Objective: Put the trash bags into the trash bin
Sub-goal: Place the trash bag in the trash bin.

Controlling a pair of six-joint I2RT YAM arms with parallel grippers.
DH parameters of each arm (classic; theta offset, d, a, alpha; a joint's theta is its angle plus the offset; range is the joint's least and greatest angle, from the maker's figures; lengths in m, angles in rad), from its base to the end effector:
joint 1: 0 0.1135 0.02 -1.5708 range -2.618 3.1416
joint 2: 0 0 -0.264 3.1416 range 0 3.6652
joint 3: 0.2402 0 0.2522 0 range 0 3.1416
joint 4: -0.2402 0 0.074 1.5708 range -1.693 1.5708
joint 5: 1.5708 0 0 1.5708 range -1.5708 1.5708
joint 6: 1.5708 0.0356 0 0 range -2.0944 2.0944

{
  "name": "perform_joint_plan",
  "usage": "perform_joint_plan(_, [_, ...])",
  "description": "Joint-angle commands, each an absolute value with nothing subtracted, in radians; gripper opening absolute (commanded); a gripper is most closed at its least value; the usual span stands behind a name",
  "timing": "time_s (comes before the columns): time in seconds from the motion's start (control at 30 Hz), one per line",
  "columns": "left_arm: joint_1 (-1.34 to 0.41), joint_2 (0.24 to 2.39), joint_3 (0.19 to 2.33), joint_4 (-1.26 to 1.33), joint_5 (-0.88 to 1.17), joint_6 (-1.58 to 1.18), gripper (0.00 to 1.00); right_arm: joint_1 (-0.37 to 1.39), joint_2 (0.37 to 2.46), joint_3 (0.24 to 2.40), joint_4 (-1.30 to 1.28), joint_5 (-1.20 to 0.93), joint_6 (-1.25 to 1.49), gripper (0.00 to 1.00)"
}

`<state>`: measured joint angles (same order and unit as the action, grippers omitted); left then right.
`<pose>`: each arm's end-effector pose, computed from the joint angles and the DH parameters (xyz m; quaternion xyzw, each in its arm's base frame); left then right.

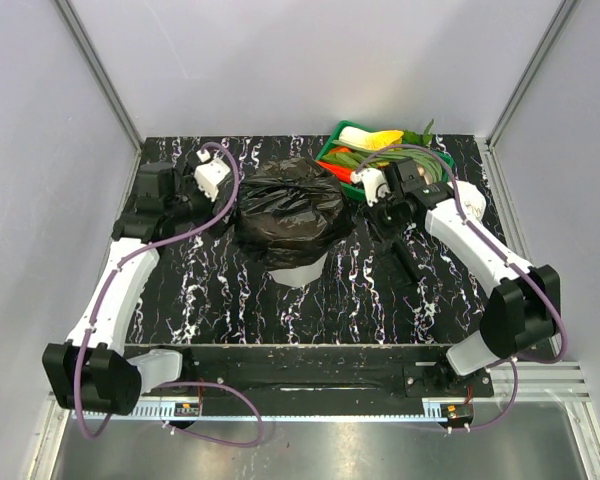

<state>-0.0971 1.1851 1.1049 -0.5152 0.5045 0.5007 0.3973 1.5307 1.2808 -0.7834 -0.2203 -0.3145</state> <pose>0.2539 -0.0420 0.3393 0.3637 0.7831 -0.1251 0.4887 0.2896 0.1299 0.2814 -0.3612 0.8880 0.1168 0.2593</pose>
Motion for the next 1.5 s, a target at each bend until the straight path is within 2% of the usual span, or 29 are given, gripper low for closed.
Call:
perform_joint_plan(0.0, [-0.081, 1.118, 1.169, -0.5, 0.466, 0.514, 0.99, 0.396, 1.465, 1.393, -0.831, -0.175, -0.356, 0.29])
perform_joint_plan(0.17, [-0.066, 1.069, 1.238, -0.595, 0.52, 0.514, 0.99, 0.396, 1.473, 1.537, -0.893, -0.178, -0.356, 0.29])
perform_joint_plan(0.33, [-0.067, 1.011, 1.34, -0.806, 0.697, 0.577, 0.98, 0.396, 1.512, 1.712, -0.965, -0.228, -0.354, 0.29])
perform_joint_plan(0.5, [-0.179, 0.957, 1.378, -1.012, 0.796, 0.638, 0.96, 0.397, 1.58, 1.873, -1.022, -0.301, -0.351, 0.32])
perform_joint_plan(0.77, [-0.331, 0.874, 1.231, -0.965, 0.758, 0.589, 0.96, 0.396, 1.712, 2.104, -1.08, -0.373, -0.405, 0.39])
perform_joint_plan(0.9, [-0.42, 0.88, 1.155, -0.884, 0.646, 0.52, 0.96, 0.396, 1.784, 2.218, -1.107, -0.445, -0.408, 0.43])
perform_joint_plan(1.1, [-0.482, 0.908, 1.118, -0.767, 0.56, 0.401, 0.95, 0.396, 1.87, 2.318, -1.123, -0.564, -0.377, 0.58])
perform_joint_plan(1.4, [-0.569, 0.956, 1.088, -0.672, 0.43, 0.327, 0.94, 0.396, 1.967, 2.422, -1.146, -0.641, -0.36, 0.64])
perform_joint_plan(1.47, [-0.575, 0.963, 1.081, -0.666, 0.428, 0.327, 0.9, 0.396, 1.98, 2.431, -1.152, -0.675, -0.354, 0.64])
